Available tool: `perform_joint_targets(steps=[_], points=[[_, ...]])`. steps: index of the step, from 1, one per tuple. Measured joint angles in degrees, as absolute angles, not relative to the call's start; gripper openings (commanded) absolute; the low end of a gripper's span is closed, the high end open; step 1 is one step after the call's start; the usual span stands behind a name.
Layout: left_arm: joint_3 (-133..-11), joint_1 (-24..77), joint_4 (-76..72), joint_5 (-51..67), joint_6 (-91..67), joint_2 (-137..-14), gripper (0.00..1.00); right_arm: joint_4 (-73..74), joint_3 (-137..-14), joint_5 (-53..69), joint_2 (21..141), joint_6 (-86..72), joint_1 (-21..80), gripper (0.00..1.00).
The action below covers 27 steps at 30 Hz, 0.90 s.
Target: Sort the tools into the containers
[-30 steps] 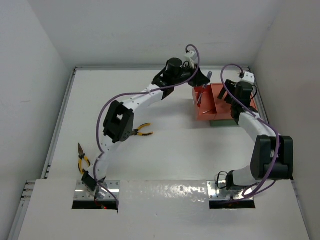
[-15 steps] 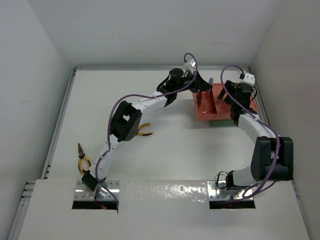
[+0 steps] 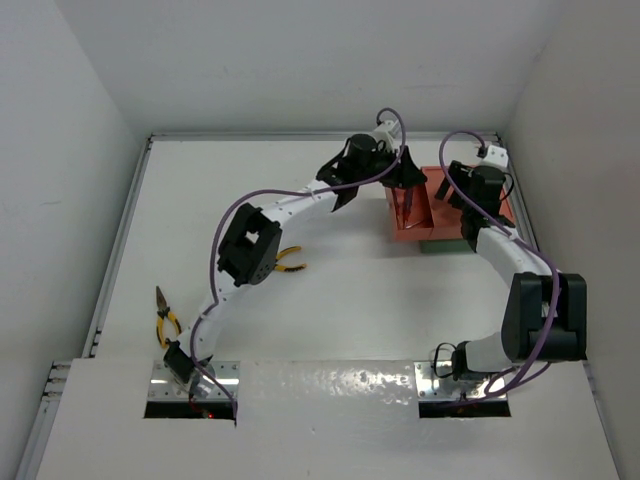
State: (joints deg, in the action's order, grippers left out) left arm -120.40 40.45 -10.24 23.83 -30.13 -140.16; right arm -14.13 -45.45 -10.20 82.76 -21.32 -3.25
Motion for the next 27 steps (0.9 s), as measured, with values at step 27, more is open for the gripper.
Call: perform_joint_targets(steps=[27], points=[[-78.8, 18.7, 20.2, 11.0, 19.2, -75.0, 0.66, 9.1, -54.4, -17.8, 80.7, -3.8, 17.5, 0.75]])
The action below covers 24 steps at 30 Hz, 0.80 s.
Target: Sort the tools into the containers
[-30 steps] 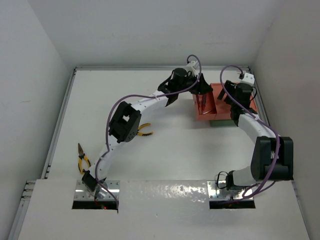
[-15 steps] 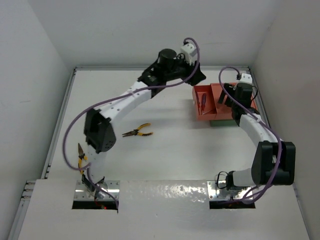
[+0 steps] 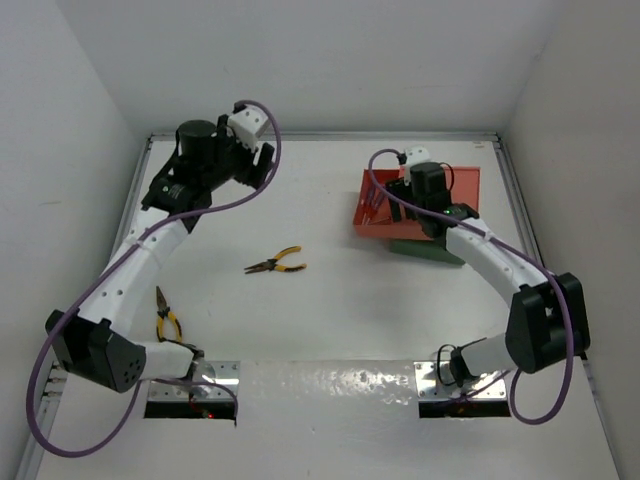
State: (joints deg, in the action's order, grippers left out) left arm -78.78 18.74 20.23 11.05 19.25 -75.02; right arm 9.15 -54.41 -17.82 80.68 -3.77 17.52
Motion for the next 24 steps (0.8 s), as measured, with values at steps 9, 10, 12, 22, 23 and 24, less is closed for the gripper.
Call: perform_joint_targets(steps=[9, 10, 12, 22, 23, 24], points=[[-68.0, 18.5, 14.5, 18.9, 19.6, -76.2, 0.63, -0.1, -57.2, -10.6, 89.0, -14.8, 0.6, 0.59], [-68.1, 19.1, 12.2, 19.9, 18.9, -77.8, 0.62, -1.5, -56.7, -10.5, 89.1, -15.1, 0.0, 0.59], [-69.3, 20.2, 9.6, 20.7, 18.2, -82.4, 0.61, -4.4, -55.6, -10.5, 90.0, -15.0, -0.6, 0.6], [-93.0, 30.3, 7.7, 19.5, 12.7, -112.9, 0.53, -13.1, -53.1, -7.6, 90.7, -11.3, -2.0, 0.62], [-95.1, 30.3, 7.7, 18.8, 11.7, -114.8, 0.52, -13.2, -53.1, -6.8, 90.7, -10.8, -2.3, 0.62], [-96.6, 30.3, 7.8, 17.9, 11.2, -116.0, 0.5, -13.3, -53.1, -6.2, 90.7, -10.4, -2.5, 0.61]])
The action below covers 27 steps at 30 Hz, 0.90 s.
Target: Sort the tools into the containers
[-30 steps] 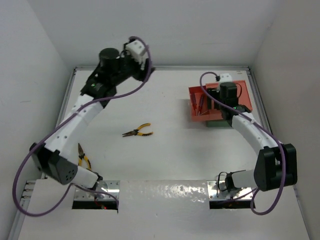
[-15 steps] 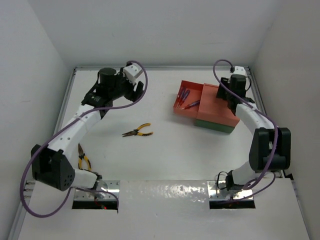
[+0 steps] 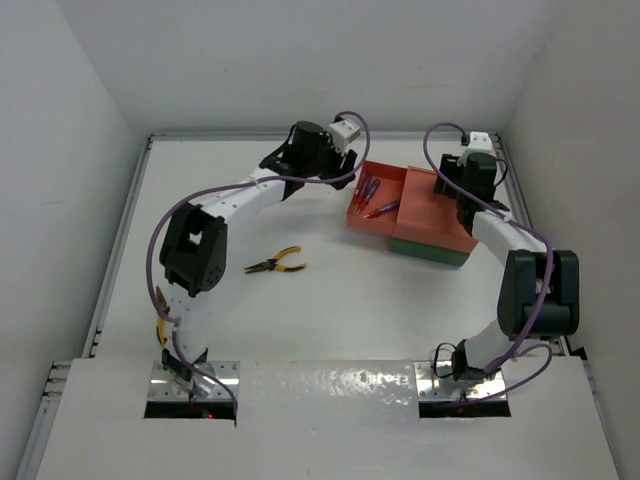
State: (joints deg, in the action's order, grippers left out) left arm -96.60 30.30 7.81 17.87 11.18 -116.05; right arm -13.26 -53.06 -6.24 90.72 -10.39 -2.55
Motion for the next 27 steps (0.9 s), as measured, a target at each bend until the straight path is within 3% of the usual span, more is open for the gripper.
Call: perform_joint_targets(steps=[13, 27], points=[[-102.4, 27.8, 7.1, 12.2, 7.2, -119.9, 0.38, -21.6, -48.4, -2.2, 90.6, -9.2, -3.9, 0.54], [-98.5, 30.1, 6.2, 12.9, 7.8, -129.8, 0.36, -23.6, -47.6, -1.4, 90.8, -9.1, -4.1, 0.54]])
